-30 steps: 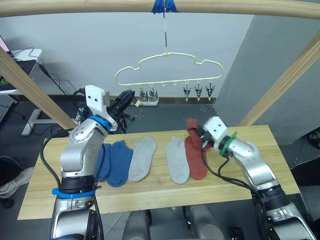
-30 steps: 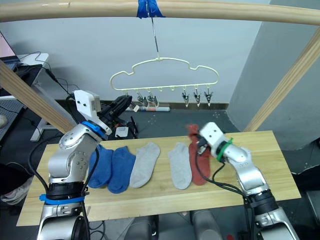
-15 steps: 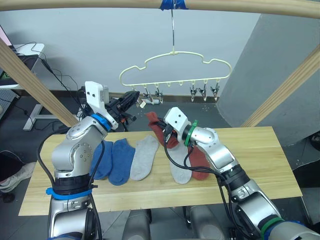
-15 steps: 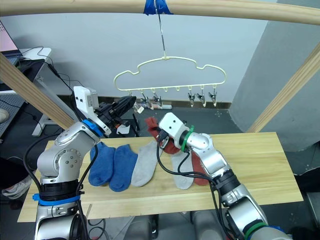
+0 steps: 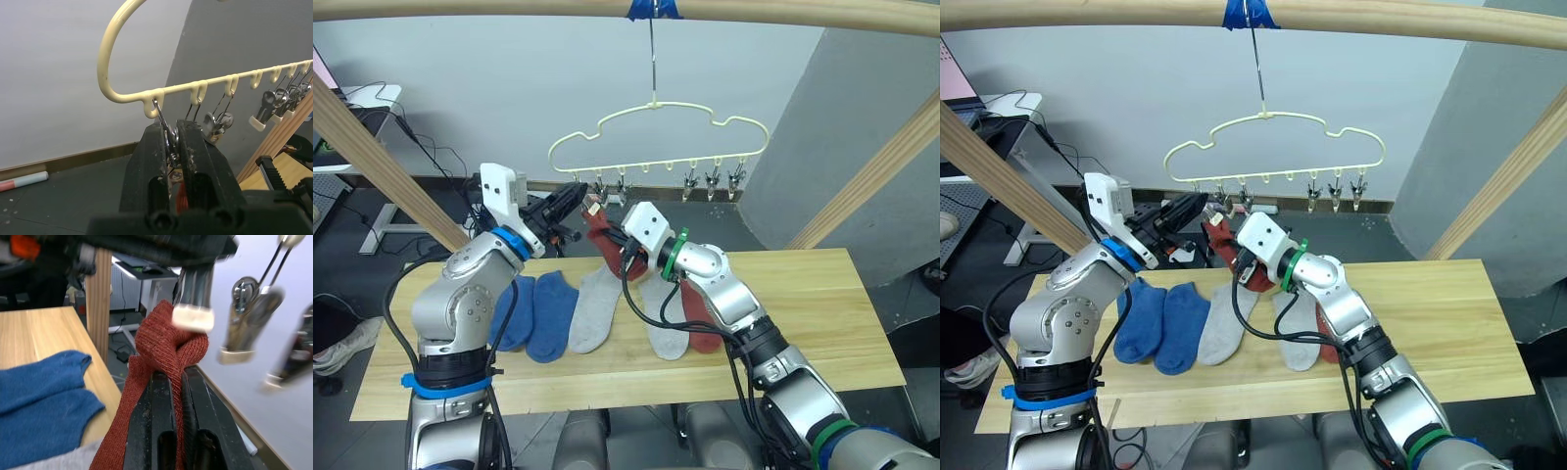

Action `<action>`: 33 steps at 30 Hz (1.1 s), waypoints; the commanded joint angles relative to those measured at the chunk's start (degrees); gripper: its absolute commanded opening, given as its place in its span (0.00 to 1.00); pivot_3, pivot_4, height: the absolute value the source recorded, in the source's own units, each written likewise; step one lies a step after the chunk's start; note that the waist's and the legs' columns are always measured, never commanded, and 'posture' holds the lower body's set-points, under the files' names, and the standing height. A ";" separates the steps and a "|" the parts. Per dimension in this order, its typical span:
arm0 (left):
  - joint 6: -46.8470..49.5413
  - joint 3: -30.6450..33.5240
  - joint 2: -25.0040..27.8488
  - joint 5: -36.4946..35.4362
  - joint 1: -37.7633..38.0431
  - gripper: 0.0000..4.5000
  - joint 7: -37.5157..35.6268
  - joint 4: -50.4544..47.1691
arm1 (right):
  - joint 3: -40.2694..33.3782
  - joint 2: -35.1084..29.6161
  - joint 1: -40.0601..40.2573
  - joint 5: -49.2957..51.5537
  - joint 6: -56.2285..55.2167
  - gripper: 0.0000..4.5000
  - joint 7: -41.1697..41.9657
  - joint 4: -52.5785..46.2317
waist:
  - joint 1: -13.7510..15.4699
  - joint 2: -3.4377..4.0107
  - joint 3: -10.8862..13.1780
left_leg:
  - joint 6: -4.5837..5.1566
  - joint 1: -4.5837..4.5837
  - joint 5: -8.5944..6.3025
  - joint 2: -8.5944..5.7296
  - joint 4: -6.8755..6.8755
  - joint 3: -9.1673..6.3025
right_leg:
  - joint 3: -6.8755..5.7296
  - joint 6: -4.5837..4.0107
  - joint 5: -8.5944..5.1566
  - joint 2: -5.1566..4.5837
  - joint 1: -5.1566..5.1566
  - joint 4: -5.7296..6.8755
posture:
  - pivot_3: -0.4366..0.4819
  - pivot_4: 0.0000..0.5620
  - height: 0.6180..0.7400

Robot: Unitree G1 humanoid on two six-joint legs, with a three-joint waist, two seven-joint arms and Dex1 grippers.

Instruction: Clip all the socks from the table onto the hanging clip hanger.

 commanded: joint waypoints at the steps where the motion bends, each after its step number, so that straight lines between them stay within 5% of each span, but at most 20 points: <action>1: -0.78 0.53 0.07 -1.27 -0.09 0.01 -0.18 -3.42 | -1.18 0.98 -1.35 0.77 -2.39 0.00 -0.43 -0.23 | 0.02 0.00 0.00 | 0.00 0.00 0.00 0.00 0.00 0.00 | -0.01 0.00 0.00 0.00 0.00 0.00 | 0.35 0.41 1.00; 7: -0.22 0.95 -0.04 -1.35 0.35 0.01 0.80 -3.19 | -1.32 1.57 -2.00 0.80 -3.27 0.00 -0.48 0.91 | 0.07 0.00 0.00 | 0.00 0.00 0.00 0.00 0.01 0.00 | 0.00 -0.02 0.02 0.00 0.00 0.02 | 0.35 0.41 1.00; 16: 0.35 1.22 0.94 -1.95 1.44 0.61 0.60 -3.72 | -1.64 2.42 -3.22 1.11 -4.21 0.00 -0.41 2.59 | 0.33 -0.01 -0.01 | -0.01 0.02 0.01 0.00 0.02 0.01 | 0.00 -0.04 0.03 0.01 -0.01 0.06 | 0.37 0.40 1.00; 22: 0.19 1.70 2.00 -1.79 2.95 0.61 0.70 -4.80 | -2.01 3.18 -4.06 1.48 -4.33 0.00 0.89 4.22 | 0.45 -0.03 -0.03 | -0.03 0.02 0.02 0.00 0.02 0.00 | -0.02 -0.06 0.04 0.00 -0.01 0.08 | 0.38 0.38 1.00; 28: -2.06 1.77 3.30 0.30 4.89 0.62 1.06 -6.18 | -0.55 2.14 -3.26 1.05 -1.03 0.49 3.83 3.52 | 0.50 -0.05 -0.04 | -0.05 0.02 0.03 0.01 0.02 -0.01 | -0.03 -0.07 0.05 0.00 -0.01 0.09 | 0.39 0.36 1.00; 33: -8.33 0.16 3.23 6.17 6.69 0.62 1.91 -6.59 | 0.73 -3.56 2.49 0.76 3.11 0.49 7.82 -4.87 | 0.75 -0.08 -0.13 | -0.08 0.02 0.04 0.00 0.02 0.00 | -0.03 -0.07 0.05 -0.01 -0.01 0.08 | 0.37 0.35 1.00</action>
